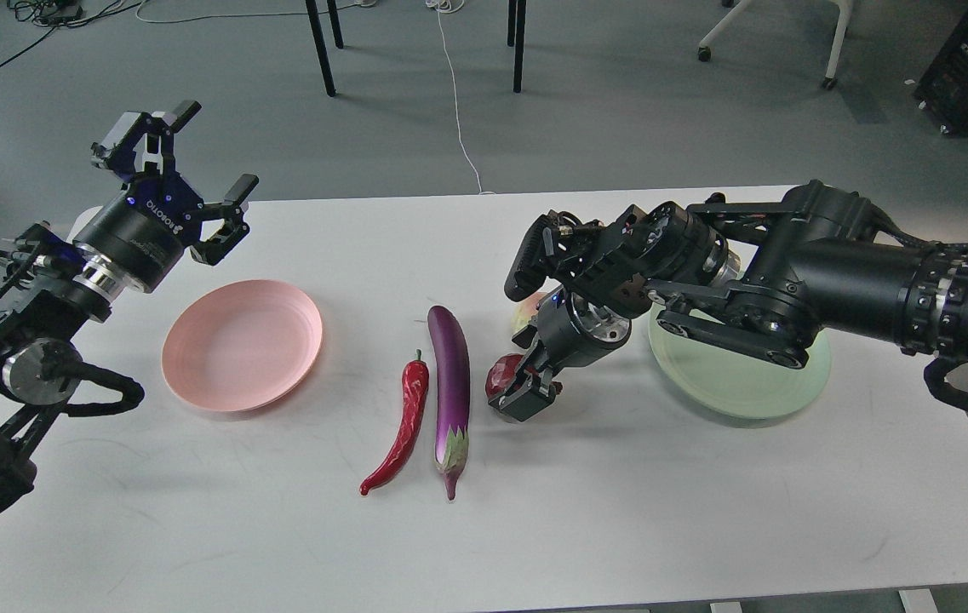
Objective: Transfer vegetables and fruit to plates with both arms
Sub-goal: 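Lower the right gripper onto the red pomegranate and grasp it, then carry the pomegranate with the right gripper onto the green plate and release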
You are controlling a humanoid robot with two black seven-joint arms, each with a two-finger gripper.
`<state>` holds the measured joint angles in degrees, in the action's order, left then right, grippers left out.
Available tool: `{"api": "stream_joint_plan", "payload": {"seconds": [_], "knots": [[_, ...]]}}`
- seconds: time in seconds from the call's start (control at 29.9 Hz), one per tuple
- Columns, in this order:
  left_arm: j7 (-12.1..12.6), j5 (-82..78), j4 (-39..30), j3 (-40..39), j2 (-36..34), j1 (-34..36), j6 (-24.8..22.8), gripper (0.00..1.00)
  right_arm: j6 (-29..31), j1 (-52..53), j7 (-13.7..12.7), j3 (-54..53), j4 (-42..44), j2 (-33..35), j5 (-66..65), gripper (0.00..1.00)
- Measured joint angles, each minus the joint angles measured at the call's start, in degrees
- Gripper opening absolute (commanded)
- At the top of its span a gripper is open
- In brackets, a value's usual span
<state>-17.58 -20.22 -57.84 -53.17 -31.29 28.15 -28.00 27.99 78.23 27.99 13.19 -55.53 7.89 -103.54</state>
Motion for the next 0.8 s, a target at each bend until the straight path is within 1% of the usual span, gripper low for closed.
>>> {"api": "stream_joint_plan", "payload": {"seconds": [0.3,0.43,0.54,0.6,0.7,0.74,0.8], "knots": [[0.0,0.0,0.0,0.0,0.06,-0.52,0.0,1.0,0.0,-0.09,0.01,1.63,1.69,-1.11,0.0,0.91],[0.0,0.0,0.01,-0.06,0.06,-0.52,0.0,1.0,-0.9,-0.14,0.0,3.54,2.71,-1.73,0.0,0.87],[0.0,0.0,0.01,-0.1,0.06,-0.51,0.0,1.0,-1.43,-0.15,0.0,4.13,3.21,-2.23,0.0,0.77],[0.0,0.0,0.01,-0.11,0.04,-0.5,0.0,1.0,-1.51,-0.17,0.01,4.32,3.38,-2.7,0.0,0.69],[0.0,0.0,0.01,-0.14,-0.03,-0.48,0.0,1.0,-1.54,-0.18,0.0,4.53,3.88,-3.0,0.0,0.47],[0.0,0.0,0.01,-0.14,-0.04,-0.47,0.0,1.0,-1.54,-0.17,0.0,4.58,3.96,-3.03,0.0,0.43],[0.0,0.0,0.01,-0.14,-0.07,-0.47,0.0,1.0,-1.54,-0.16,0.0,4.63,4.0,-3.04,0.0,0.41]]}}
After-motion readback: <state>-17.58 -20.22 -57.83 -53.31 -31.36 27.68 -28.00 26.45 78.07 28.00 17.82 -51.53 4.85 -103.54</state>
